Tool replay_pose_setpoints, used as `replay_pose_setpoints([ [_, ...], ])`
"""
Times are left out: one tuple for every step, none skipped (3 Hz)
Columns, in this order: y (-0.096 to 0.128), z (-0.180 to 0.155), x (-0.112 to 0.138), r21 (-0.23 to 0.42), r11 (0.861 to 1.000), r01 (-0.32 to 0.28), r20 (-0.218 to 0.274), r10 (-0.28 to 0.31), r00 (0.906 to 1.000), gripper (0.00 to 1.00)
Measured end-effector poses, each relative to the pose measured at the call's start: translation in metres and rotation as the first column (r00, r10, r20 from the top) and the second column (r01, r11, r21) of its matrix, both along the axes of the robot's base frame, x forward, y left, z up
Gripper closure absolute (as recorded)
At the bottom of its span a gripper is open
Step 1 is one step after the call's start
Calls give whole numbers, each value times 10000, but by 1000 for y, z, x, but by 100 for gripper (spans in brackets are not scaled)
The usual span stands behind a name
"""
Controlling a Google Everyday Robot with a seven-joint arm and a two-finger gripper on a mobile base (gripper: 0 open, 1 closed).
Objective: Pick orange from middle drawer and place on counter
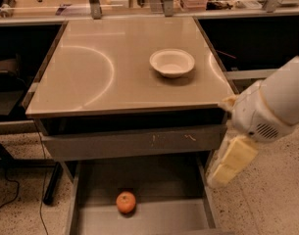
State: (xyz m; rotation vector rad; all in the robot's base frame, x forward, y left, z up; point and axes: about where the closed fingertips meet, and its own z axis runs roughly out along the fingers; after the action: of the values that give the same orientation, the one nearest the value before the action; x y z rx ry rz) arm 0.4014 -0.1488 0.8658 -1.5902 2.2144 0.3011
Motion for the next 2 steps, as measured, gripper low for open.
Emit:
replay_pose_setpoints([
  [33,-81,-17,686,9976,-50,-1080,124,9941,0],
  [32,-101,-30,566,9984,-52,-1415,132,9899,0],
])
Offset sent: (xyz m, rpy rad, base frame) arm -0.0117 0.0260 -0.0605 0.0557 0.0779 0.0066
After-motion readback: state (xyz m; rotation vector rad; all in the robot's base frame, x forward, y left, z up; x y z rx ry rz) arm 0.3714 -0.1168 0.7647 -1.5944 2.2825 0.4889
